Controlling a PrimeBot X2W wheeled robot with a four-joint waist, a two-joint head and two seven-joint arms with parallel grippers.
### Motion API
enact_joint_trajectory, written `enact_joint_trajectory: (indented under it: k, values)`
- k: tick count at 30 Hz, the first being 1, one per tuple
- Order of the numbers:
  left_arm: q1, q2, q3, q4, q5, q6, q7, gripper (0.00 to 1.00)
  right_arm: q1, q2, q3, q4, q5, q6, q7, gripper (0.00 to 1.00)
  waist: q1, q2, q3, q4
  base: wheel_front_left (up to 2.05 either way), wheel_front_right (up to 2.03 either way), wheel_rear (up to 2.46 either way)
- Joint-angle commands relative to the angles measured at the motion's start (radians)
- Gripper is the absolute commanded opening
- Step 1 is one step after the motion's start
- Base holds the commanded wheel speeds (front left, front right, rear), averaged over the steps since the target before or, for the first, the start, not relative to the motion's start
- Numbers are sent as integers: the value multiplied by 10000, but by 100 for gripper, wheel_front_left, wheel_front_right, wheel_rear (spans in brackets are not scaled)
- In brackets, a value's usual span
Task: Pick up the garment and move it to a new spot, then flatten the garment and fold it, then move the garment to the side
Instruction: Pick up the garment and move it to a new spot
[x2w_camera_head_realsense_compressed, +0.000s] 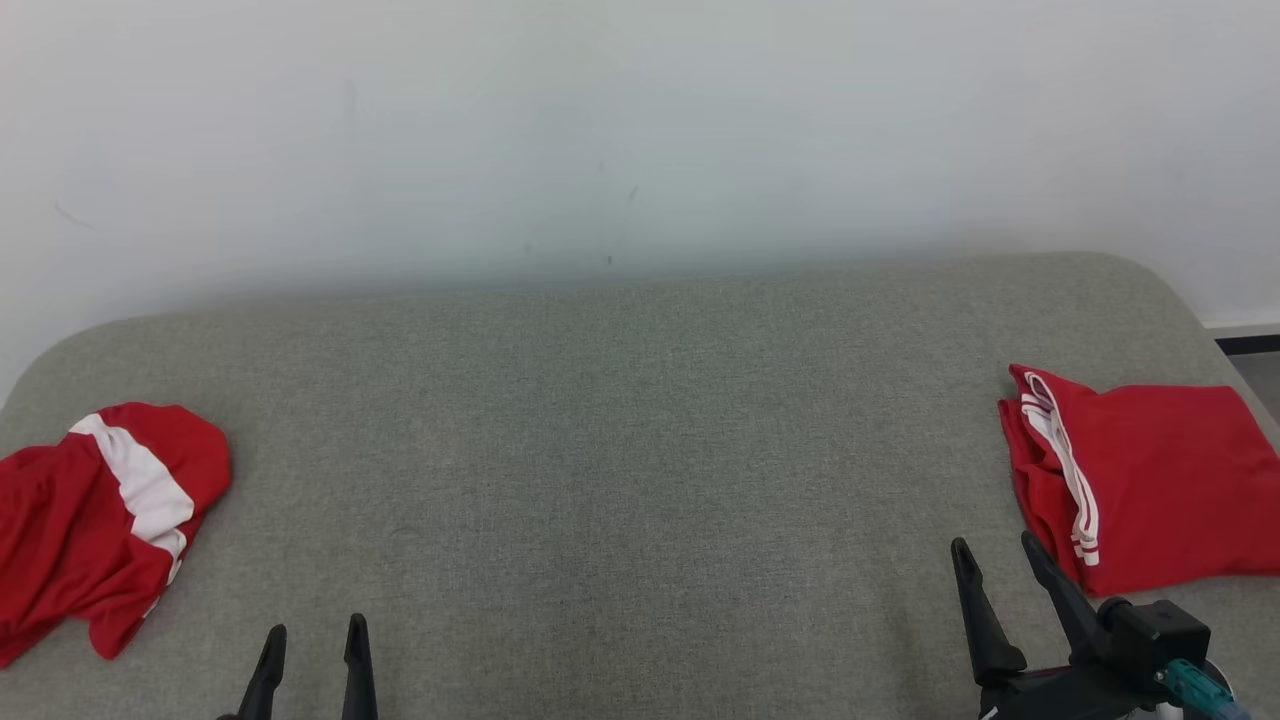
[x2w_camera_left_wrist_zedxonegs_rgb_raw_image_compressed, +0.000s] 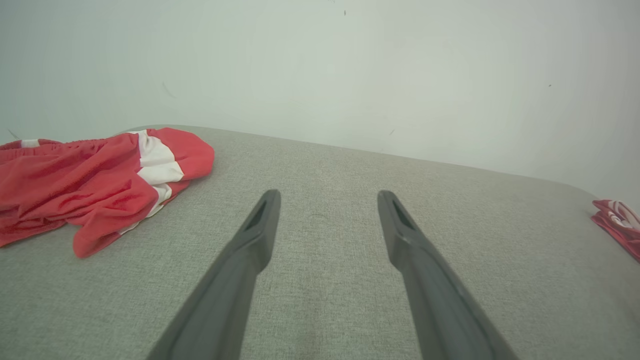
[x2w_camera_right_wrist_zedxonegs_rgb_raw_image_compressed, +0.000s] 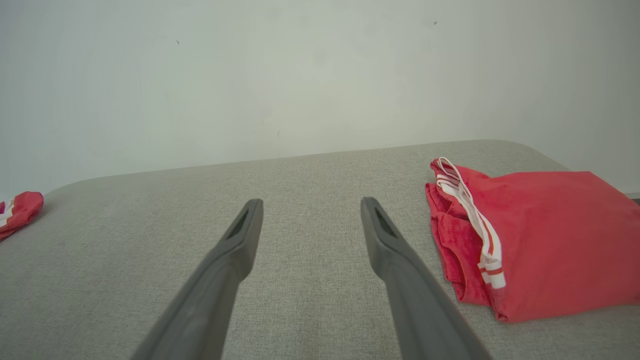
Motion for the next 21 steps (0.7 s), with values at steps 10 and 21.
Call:
enact_joint_trajectory:
  k: [10, 21]
  values:
    - [50, 1, -126, -84, -58, 198, -4, 100, 216, 90, -98, -136, -106, -27, 71, 100, 0, 0, -21, 342, 0, 0, 0]
    - [185, 4, -165, 123, 126, 251, -4, 100, 225, 189, 60, -141, -69, -27, 83, 100, 0, 0, -106, 1488, 0, 0, 0]
